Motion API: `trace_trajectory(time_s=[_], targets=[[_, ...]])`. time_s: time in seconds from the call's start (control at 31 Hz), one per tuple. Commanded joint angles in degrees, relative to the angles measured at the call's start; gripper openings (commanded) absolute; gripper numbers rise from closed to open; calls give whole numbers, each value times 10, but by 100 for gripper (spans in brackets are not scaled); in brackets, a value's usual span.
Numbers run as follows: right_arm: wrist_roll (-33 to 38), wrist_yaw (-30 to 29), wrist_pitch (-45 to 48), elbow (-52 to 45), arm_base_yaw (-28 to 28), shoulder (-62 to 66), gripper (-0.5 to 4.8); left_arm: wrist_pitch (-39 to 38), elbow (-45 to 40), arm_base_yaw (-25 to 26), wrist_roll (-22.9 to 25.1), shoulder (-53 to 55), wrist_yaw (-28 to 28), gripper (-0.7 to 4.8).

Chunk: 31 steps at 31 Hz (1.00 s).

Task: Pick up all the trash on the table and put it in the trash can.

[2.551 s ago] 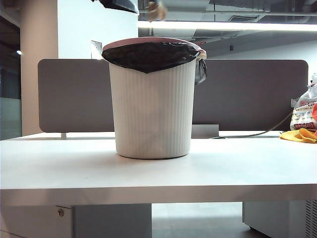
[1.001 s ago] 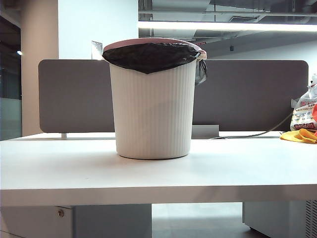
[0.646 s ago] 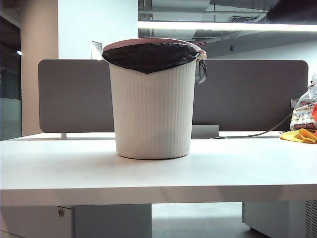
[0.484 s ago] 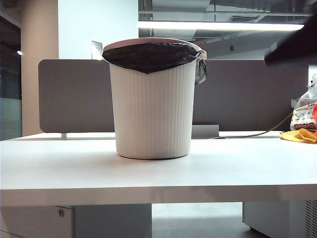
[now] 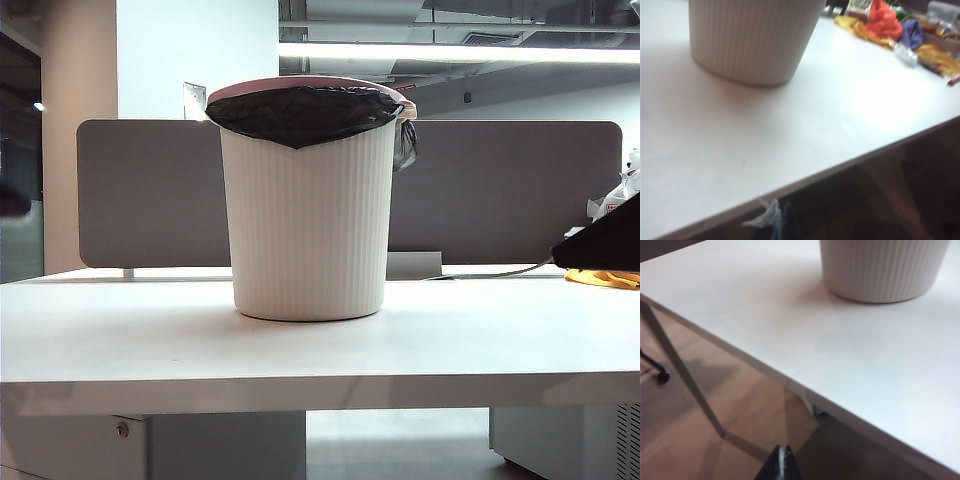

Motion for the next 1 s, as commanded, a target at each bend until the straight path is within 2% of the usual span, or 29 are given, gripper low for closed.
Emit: trace_trajectory(time_s=[0.03,0.23,0.45,0.74,0.87,1.0], targets=[[2,5,13,-2,-1,-2,-5,18,-12,1,42,-1,-2,-6],[2,6,-2,-2,-1,-2,13,36,-19,1,99,-1,-32,-6],[1,5,-3,-2,0,-2,13,3,-19,1,97,-1,-17,-4],[1,3,-16,-2,-7,-39,13,0,-19,1,97,-1,-17,-4],[1,-15,-20,-2,-58,-90,13,1,-19,25,97,-6,-5,-4],[1,-16,-20,-2,-144,-144,13,0,-19,110,97,-11,24,-4]])
